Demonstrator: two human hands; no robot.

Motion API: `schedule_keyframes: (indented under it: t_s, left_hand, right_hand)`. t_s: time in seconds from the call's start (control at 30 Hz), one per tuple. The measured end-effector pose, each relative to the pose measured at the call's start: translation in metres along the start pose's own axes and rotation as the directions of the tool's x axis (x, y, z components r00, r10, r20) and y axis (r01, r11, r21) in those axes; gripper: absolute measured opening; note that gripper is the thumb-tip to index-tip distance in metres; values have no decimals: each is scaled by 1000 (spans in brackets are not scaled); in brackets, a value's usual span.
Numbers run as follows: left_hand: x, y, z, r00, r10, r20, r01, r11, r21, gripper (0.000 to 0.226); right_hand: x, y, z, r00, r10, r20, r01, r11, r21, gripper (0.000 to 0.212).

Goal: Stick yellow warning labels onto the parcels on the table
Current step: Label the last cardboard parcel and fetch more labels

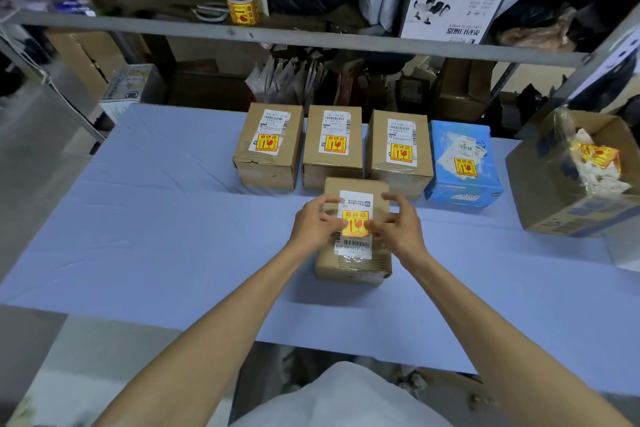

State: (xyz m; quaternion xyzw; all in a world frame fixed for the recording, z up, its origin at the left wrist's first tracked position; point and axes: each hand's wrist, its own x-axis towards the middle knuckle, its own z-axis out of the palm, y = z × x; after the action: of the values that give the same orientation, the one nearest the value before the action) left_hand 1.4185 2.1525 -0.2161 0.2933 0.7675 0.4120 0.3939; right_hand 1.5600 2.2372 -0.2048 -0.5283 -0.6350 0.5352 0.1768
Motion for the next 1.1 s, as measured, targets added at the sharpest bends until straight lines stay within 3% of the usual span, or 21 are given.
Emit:
schedule_keyframes:
  t_s: [0.07, 0.6, 0.83, 1.1]
  left_hand:
    - [0, -1, -1, 1000, 3, -11, -3, 999, 46, 41]
    - [1, -13, 8, 998, -60, -33, 65, 982, 178, 31]
    - [3, -14, 11, 999, -9, -32, 17, 961, 276, 32]
    - [2, -18, 9, 991, 136, 14, -130, 908, 399, 46]
  right_hand:
    - [-2, 1, 0, 1000, 22, 4, -23, 1000, 19, 53]
    - [0, 19, 12, 998, 13, -57, -22, 988, -154, 34]
    - [2, 18, 15, 998, -25, -51, 11, 967, -255, 32]
    - [2, 19, 16, 997, -63, -38, 48, 948, -314, 29]
